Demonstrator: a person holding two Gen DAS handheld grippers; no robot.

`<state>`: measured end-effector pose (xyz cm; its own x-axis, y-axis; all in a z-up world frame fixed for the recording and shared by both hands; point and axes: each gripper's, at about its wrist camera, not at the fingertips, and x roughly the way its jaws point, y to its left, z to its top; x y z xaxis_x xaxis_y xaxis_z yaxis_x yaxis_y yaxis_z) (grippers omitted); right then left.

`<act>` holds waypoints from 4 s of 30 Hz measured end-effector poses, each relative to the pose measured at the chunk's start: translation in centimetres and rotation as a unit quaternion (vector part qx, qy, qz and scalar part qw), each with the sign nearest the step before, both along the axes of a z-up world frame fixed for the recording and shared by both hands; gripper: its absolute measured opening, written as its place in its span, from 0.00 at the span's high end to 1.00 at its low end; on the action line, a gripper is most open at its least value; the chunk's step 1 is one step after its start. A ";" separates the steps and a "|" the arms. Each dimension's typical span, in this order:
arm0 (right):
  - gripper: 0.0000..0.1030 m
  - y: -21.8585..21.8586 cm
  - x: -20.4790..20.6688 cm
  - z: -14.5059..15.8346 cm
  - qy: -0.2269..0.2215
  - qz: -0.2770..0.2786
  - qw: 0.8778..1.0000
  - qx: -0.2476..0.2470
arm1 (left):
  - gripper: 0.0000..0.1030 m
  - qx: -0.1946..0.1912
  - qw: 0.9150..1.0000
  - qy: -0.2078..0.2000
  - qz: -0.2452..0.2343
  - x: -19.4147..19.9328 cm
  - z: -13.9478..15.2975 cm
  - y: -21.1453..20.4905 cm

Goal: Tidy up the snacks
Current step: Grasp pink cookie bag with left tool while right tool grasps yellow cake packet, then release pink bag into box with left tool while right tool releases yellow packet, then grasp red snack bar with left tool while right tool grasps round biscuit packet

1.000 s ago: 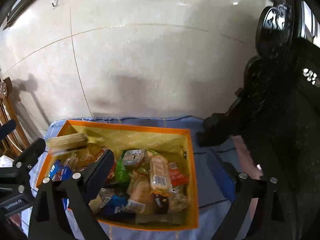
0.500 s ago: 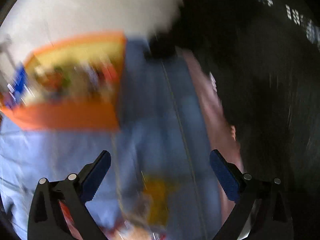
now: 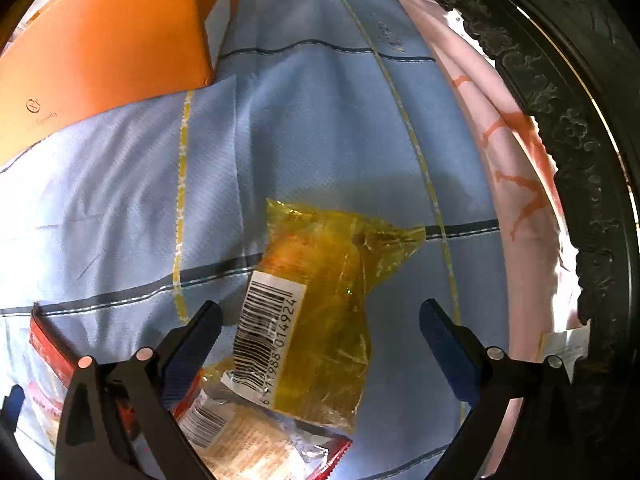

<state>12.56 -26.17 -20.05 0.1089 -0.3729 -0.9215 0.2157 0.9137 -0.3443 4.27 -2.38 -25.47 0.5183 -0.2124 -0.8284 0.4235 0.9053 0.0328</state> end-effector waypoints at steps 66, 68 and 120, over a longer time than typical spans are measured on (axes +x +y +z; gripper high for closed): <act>0.03 9.3 12.9 18.8 -0.271 0.136 0.950 0.069 | 0.04 0.040 0.974 -0.205 0.090 20.6 21.0 7.2; 0.03 9.3 10.4 18.7 -0.257 0.160 0.951 0.058 | 0.04 0.034 0.978 -0.195 0.068 18.2 20.6 7.1; 0.27 10.3 -11.2 5.0 -0.082 0.117 0.990 0.012 | 0.77 0.015 0.974 0.079 -0.214 6.5 -1.6 -6.1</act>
<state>1.40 -15.89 -15.02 0.3393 -0.2979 -0.8922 0.0479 0.9528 -0.2999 10.82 -8.49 -27.02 0.2529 -0.3552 -0.8999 0.7632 0.6449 -0.0400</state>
